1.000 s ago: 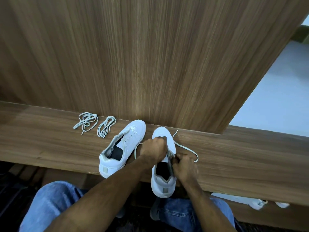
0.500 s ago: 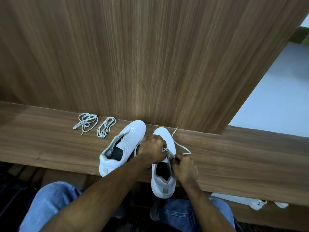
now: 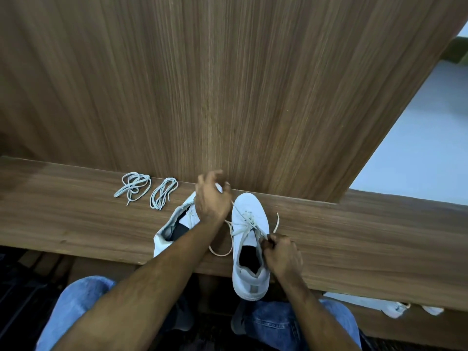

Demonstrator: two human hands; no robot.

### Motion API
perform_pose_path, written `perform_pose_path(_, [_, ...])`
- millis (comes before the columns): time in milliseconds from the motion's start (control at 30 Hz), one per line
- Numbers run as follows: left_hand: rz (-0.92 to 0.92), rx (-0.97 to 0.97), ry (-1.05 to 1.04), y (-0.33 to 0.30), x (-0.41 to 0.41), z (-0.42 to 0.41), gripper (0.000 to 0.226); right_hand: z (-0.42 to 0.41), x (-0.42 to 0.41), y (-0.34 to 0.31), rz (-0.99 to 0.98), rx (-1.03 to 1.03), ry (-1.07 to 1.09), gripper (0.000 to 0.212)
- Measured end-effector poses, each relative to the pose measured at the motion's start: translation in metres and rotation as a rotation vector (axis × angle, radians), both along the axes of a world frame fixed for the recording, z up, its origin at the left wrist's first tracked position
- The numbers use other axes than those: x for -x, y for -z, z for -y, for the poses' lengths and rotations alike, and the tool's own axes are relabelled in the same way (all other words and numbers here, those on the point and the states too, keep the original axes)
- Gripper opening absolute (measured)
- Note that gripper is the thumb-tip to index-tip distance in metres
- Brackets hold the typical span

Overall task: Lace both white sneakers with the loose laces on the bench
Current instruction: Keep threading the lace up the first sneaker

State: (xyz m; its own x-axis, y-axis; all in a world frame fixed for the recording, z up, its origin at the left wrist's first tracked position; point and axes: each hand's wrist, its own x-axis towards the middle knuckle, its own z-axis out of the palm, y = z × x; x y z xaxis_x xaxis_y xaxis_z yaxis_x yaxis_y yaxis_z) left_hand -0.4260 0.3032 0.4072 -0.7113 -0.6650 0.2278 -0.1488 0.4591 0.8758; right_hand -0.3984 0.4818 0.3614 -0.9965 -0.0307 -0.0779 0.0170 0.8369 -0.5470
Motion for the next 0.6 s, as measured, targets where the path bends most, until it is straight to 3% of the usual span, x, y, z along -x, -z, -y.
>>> perform_pose_path(67, [0.098,0.334,0.186,0.011,-0.005,-0.008,0.03,0.0,0.0,0.0,0.003,0.005,0.001,0.023])
perform_pose_path(167, [0.332,0.639,0.503,0.023,-0.01,-0.027,0.034,0.0,0.0,-0.001,0.009,0.011,0.005,0.023])
perform_pose_path(233, [0.471,0.796,0.538,0.03,-0.012,-0.038,0.034,0.0,0.0,-0.002,0.015,0.006,-0.002,0.024])
perform_pose_path(333, [0.482,0.885,0.428,0.034,-0.011,-0.045,0.033,0.001,0.0,-0.002,0.024,0.0,0.007,0.024])
perform_pose_path(400, [0.383,0.663,0.336,0.027,-0.005,-0.042,0.029,0.001,0.001,-0.001,0.032,-0.016,0.009,0.024])
perform_pose_path(533, [-0.016,-0.221,0.128,-0.006,0.013,-0.014,0.016,0.0,0.003,0.002,0.023,-0.03,0.005,0.027])
perform_pose_path(600, [-0.217,-0.393,0.022,-0.025,0.019,0.0,0.015,0.0,0.003,0.002,0.015,-0.032,0.004,0.027])
